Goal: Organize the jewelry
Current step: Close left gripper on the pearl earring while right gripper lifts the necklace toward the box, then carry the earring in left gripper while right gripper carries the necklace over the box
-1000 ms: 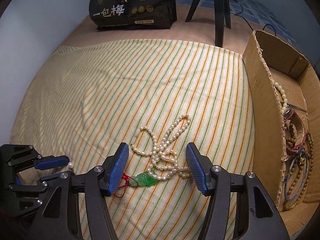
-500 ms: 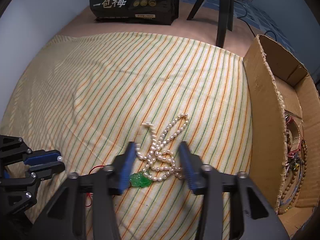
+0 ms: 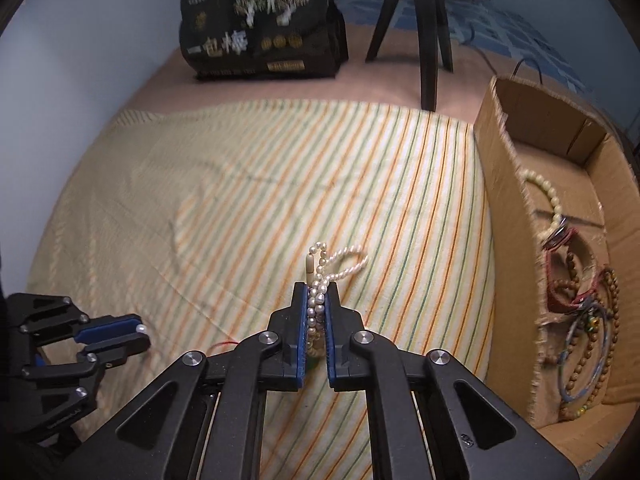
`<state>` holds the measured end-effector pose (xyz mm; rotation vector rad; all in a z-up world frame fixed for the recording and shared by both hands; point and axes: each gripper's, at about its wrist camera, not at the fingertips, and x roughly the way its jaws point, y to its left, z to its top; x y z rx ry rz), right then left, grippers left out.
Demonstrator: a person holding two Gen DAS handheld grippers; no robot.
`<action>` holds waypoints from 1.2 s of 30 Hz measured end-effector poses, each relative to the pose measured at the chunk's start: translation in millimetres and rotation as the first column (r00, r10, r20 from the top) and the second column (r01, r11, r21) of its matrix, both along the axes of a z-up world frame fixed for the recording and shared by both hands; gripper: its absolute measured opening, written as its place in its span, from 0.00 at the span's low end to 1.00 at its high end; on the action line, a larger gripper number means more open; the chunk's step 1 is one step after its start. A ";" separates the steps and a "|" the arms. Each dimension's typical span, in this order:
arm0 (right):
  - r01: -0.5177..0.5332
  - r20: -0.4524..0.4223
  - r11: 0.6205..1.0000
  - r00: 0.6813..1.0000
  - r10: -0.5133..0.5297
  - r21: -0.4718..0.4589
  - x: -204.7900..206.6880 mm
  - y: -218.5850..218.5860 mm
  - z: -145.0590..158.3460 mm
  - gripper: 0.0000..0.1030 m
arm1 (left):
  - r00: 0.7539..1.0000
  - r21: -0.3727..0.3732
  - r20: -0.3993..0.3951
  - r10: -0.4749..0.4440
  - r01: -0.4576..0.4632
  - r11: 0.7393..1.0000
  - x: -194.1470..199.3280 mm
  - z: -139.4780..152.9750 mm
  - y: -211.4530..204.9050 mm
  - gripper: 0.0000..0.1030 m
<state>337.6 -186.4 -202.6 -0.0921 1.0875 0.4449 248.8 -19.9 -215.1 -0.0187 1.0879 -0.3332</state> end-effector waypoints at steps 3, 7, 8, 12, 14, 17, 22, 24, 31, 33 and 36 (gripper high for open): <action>0.001 0.029 1.000 1.000 -0.001 0.027 -3.5 -1.7 15.8 0.06 | 1.000 -0.016 0.013 0.010 -0.010 1.000 -2.5 7.8 2.7 0.09; 0.002 0.068 0.999 0.998 -0.006 0.052 -7.7 -5.3 35.0 0.06 | 0.999 -0.043 0.033 0.023 -0.021 0.999 -6.2 20.4 5.8 0.08; 0.003 0.079 0.998 0.997 -0.007 0.059 -9.8 -6.9 41.0 0.06 | 0.999 -0.048 0.038 0.025 -0.023 0.999 -8.6 23.8 6.9 0.08; 0.004 0.113 0.997 0.993 -0.013 0.081 -18.1 -13.5 58.4 0.06 | 0.997 -0.072 0.061 0.037 -0.033 0.997 -10.3 38.1 8.8 0.09; 0.003 0.128 0.996 0.992 -0.014 0.086 -21.7 -17.7 66.3 0.06 | 0.996 -0.084 0.071 0.044 -0.038 0.996 -7.9 44.9 8.4 0.09; 0.007 0.153 0.996 0.988 -0.021 0.091 -26.7 -24.5 75.8 0.06 | 0.995 -0.100 0.090 0.051 -0.042 0.994 -8.1 54.3 7.9 0.09; 0.024 0.185 0.995 0.982 -0.042 0.100 -35.4 -40.5 89.1 0.06 | 0.991 -0.124 0.121 0.053 -0.038 0.992 -7.5 69.1 3.7 0.08; 0.035 0.200 0.995 0.978 -0.054 0.098 -38.9 -48.8 94.3 0.06 | 0.990 -0.129 0.136 0.047 -0.029 0.991 -6.4 75.4 -0.1 0.08; 0.091 0.216 0.990 0.970 -0.112 0.107 -47.1 -86.5 102.2 0.06 | 0.985 -0.172 0.168 0.040 -0.011 0.985 6.9 92.7 -14.8 0.09; 0.111 0.218 0.988 0.967 -0.133 0.109 -49.4 -99.3 102.9 0.06 | 0.984 -0.177 0.174 0.035 -0.003 0.984 13.4 96.0 -21.9 0.09; 0.136 0.220 0.985 0.963 -0.155 0.103 -52.7 -113.7 103.5 0.06 | 0.982 -0.179 0.189 0.022 0.012 0.984 21.2 101.3 -34.8 0.09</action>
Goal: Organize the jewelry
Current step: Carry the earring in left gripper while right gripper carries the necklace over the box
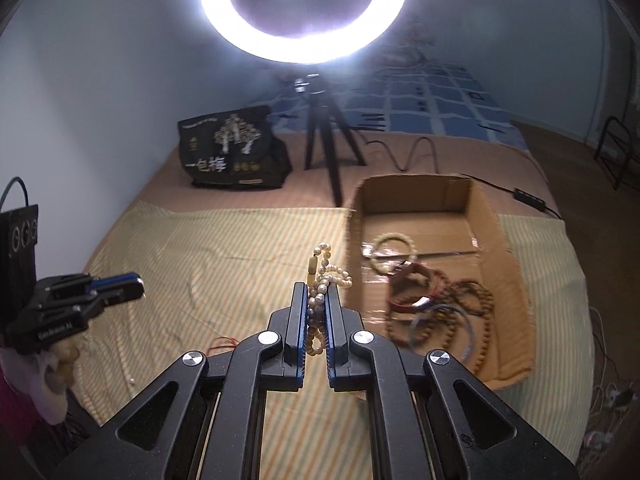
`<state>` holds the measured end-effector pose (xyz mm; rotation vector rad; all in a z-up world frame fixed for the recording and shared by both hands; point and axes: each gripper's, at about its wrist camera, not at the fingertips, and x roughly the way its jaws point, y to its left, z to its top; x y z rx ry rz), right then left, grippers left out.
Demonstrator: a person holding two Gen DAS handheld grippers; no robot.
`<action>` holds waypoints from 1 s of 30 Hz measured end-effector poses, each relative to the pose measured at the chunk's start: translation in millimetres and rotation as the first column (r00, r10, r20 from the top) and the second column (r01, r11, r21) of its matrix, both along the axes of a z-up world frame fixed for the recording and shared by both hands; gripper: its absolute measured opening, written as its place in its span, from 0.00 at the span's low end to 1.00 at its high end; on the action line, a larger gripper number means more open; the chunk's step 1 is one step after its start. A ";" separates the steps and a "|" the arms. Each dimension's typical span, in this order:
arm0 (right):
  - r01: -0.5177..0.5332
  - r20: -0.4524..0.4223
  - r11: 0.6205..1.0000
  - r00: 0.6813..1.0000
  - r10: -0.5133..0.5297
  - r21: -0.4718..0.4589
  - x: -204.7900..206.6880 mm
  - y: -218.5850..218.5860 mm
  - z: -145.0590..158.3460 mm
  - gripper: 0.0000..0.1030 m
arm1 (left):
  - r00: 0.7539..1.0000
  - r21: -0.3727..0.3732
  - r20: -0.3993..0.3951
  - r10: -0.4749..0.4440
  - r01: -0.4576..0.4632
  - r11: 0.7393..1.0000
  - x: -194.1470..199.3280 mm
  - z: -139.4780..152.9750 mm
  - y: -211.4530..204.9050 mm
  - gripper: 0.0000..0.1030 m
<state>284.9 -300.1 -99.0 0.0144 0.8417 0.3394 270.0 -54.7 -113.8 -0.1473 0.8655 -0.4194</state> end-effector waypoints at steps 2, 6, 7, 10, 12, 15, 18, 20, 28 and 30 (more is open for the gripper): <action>0.013 0.001 1.000 1.000 -0.013 -0.006 -1.9 -8.9 -0.6 0.06 | 1.000 0.000 0.008 -0.008 0.008 1.000 6.6 2.6 -8.2 0.09; 0.040 -0.005 0.999 0.999 -0.040 -0.010 -2.2 -25.0 -3.0 0.06 | 0.999 -0.006 0.024 -0.025 0.025 1.000 24.4 7.1 -29.0 0.08; 0.044 -0.005 0.999 0.999 -0.044 -0.013 -1.9 -27.4 -3.5 0.06 | 0.999 -0.007 0.027 -0.030 0.030 1.000 29.6 8.5 -35.1 0.08; 0.062 -0.010 0.998 0.998 -0.063 -0.009 -0.5 -38.6 -5.6 0.06 | 0.998 -0.005 0.041 -0.046 0.047 0.999 44.2 12.8 -54.0 0.09; 0.076 -0.013 0.997 0.997 -0.076 -0.005 1.4 -46.0 -6.6 0.06 | 0.997 -0.007 0.051 -0.057 0.057 0.998 53.4 16.0 -65.8 0.09; 0.092 -0.019 0.996 0.996 -0.092 0.002 4.6 -53.2 -8.2 0.06 | 0.995 -0.011 0.061 -0.074 0.075 0.997 69.9 19.3 -83.6 0.09; 0.101 -0.024 0.995 0.995 -0.101 -0.002 7.7 -56.7 -10.2 0.06 | 0.994 -0.006 0.065 -0.088 0.089 0.996 84.5 19.9 -100.7 0.09; 0.105 -0.030 0.994 0.994 -0.105 0.001 10.8 -58.6 -12.2 0.06 | 0.993 -0.001 0.067 -0.101 0.101 0.995 94.5 18.8 -113.6 0.09; 0.127 -0.056 0.992 0.990 -0.127 -0.003 20.2 -66.8 -24.0 0.06 | 0.988 0.008 0.066 -0.140 0.140 0.990 126.1 9.7 -156.6 0.09; 0.137 -0.063 0.991 0.989 -0.137 -0.003 23.0 -70.1 -27.0 0.06 | 0.987 0.012 0.063 -0.149 0.149 0.989 133.2 7.3 -166.5 0.09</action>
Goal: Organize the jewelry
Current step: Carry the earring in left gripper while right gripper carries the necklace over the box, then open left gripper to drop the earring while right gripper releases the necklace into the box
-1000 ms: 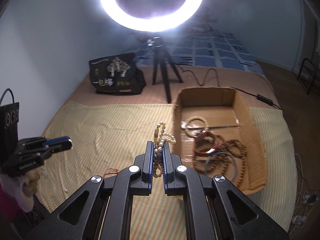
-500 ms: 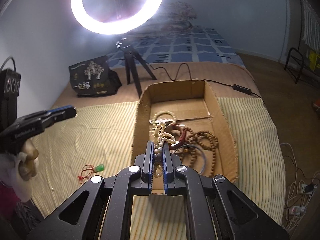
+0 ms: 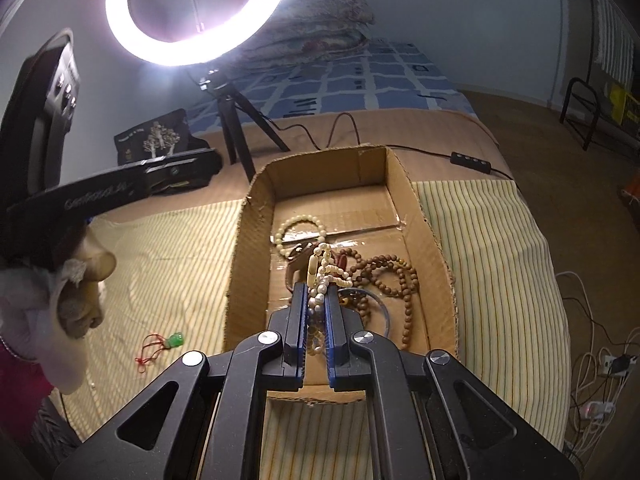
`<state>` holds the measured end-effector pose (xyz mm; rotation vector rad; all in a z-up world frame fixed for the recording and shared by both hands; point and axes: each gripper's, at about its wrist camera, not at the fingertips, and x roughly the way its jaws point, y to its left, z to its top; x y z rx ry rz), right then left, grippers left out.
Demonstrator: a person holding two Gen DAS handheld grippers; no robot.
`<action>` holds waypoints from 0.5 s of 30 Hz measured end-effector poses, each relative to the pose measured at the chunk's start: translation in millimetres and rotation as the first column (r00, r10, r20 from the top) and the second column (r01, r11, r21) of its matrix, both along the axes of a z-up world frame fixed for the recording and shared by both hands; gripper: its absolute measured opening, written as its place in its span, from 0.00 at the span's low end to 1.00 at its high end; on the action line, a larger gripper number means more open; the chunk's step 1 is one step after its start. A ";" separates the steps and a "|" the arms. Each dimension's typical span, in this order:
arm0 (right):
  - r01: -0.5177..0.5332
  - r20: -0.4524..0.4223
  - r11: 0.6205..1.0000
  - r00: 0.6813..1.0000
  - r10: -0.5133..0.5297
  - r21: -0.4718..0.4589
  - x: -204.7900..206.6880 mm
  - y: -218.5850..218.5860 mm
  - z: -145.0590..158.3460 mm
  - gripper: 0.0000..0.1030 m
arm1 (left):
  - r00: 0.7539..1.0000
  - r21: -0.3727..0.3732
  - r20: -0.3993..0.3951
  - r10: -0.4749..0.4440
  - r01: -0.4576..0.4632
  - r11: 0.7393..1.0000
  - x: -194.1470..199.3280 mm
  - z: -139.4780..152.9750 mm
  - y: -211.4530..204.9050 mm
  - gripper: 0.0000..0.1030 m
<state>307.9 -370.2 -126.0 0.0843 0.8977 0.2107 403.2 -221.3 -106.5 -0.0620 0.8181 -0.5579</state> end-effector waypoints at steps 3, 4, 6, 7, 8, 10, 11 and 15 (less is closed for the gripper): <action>0.010 -0.009 1.000 1.000 -0.010 0.004 3.2 -5.3 -3.8 0.06 | 1.000 0.001 -0.012 -0.014 0.014 1.000 10.0 -5.2 -14.4 0.09; 0.012 -0.013 1.000 1.000 -0.012 0.004 3.6 -6.3 -5.0 0.06 | 1.000 0.001 -0.017 -0.015 0.016 1.000 12.2 -6.6 -17.9 0.09; 0.017 -0.027 1.000 0.999 -0.017 0.002 5.8 -9.8 -10.4 0.06 | 0.999 0.001 -0.027 -0.018 0.018 1.000 17.5 -10.2 -25.2 0.09; 0.019 -0.032 1.000 0.999 -0.019 0.002 6.7 -11.5 -12.3 0.06 | 0.999 0.002 -0.033 -0.021 0.021 1.000 20.2 -12.8 -30.0 0.09; 0.023 -0.039 1.000 0.999 -0.023 0.000 7.9 -13.6 -15.3 0.06 | 0.999 0.006 -0.037 -0.023 0.023 1.000 22.5 -15.5 -33.9 0.09; 0.030 -0.048 1.000 0.998 -0.030 -0.002 8.9 -17.7 -19.1 0.06 | 0.999 0.012 -0.042 -0.026 0.026 1.000 25.6 -19.7 -39.6 0.09; 0.034 -0.051 0.999 0.998 -0.034 0.000 9.4 -19.9 -20.5 0.06 | 0.999 0.014 -0.045 -0.027 0.027 1.000 27.3 -21.8 -42.3 0.09; 0.044 -0.053 0.999 0.998 -0.043 0.013 9.8 -23.5 -21.0 0.06 | 0.998 0.027 -0.060 -0.023 0.024 0.999 33.3 -31.8 -49.3 0.09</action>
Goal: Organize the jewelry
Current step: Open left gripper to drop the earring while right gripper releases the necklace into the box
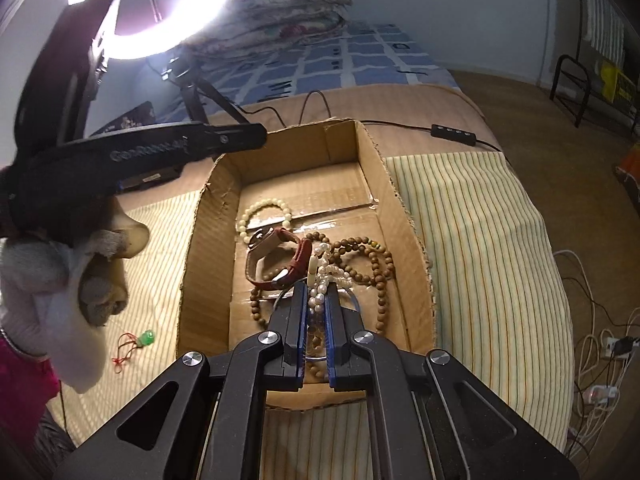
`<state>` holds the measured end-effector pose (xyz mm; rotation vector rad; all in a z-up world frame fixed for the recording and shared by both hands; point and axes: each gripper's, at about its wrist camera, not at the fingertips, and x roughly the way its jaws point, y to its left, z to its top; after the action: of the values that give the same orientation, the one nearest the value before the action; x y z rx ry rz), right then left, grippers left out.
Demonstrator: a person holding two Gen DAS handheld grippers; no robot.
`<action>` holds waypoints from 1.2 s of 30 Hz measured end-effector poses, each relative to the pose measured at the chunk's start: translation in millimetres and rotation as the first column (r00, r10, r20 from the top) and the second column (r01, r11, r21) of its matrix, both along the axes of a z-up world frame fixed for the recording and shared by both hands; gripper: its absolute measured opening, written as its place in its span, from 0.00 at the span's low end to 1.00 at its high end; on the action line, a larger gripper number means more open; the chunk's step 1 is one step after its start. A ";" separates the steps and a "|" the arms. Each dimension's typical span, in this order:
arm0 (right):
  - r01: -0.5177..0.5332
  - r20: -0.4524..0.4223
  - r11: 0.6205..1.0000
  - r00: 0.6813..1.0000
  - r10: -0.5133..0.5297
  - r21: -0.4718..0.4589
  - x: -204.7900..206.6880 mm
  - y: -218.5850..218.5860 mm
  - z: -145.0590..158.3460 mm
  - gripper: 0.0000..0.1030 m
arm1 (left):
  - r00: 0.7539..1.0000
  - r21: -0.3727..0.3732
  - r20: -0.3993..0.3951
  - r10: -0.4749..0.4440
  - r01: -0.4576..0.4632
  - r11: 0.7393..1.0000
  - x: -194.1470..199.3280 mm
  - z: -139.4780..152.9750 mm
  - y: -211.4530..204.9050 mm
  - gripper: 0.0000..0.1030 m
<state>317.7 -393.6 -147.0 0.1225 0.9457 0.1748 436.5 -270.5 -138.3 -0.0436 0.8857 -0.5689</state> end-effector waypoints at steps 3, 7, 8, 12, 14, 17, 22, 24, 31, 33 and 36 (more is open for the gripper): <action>-0.003 -0.003 1.000 1.000 0.003 -0.002 1.3 1.5 -1.3 0.06 | 1.000 0.007 -0.011 0.003 -0.003 1.000 3.5 -5.9 -4.6 0.09; -0.011 -0.010 1.000 1.000 0.011 -0.017 3.2 5.3 -3.6 0.06 | 1.000 0.008 -0.020 0.006 -0.006 1.000 6.1 -8.0 -8.5 0.09; -0.013 -0.010 1.000 1.000 0.013 -0.023 3.4 6.2 -4.0 0.06 | 1.000 0.008 -0.020 0.007 -0.007 1.000 6.5 -8.0 -8.9 0.09; -0.019 -0.003 0.999 1.000 0.019 -0.033 2.6 7.3 -4.1 0.06 | 1.000 0.011 -0.010 0.001 -0.001 1.000 6.5 -6.9 -9.9 0.09; -0.014 0.002 0.999 1.000 0.014 -0.042 1.7 8.0 -3.7 0.07 | 1.000 0.020 -0.009 0.004 -0.004 1.000 7.1 -6.1 -10.4 0.19; -0.003 0.009 0.999 1.000 0.003 -0.042 0.9 7.3 -2.3 0.40 | 1.000 0.002 -0.006 0.020 -0.020 1.000 5.3 -2.9 -6.5 0.45; 0.006 0.028 0.999 1.000 -0.005 -0.050 -0.9 9.8 3.4 0.55 | 1.000 0.008 -0.002 0.026 -0.026 1.000 2.5 2.1 -1.9 0.45; 0.007 0.026 0.999 1.000 -0.005 -0.053 -1.3 11.5 4.7 0.55 | 1.000 0.007 -0.001 0.028 -0.028 1.000 0.7 4.7 -0.1 0.45; 0.005 0.030 0.998 1.000 -0.003 -0.063 -4.6 16.7 11.5 0.56 | 0.999 0.007 0.020 0.033 -0.033 0.999 -8.4 19.8 8.0 0.45; 0.001 0.036 0.998 0.999 0.001 -0.066 -7.1 17.9 15.3 0.56 | 0.999 0.009 0.027 0.034 -0.034 0.999 -11.7 24.5 10.6 0.45; -0.003 0.046 0.997 0.999 0.006 -0.072 -10.7 21.6 21.2 0.58 | 0.999 0.014 0.041 0.035 -0.036 0.999 -19.5 33.4 16.7 0.45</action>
<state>307.0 -372.1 -125.8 0.0499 0.9052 0.1472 417.0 -253.8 -104.9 -0.0345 0.8473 -0.5285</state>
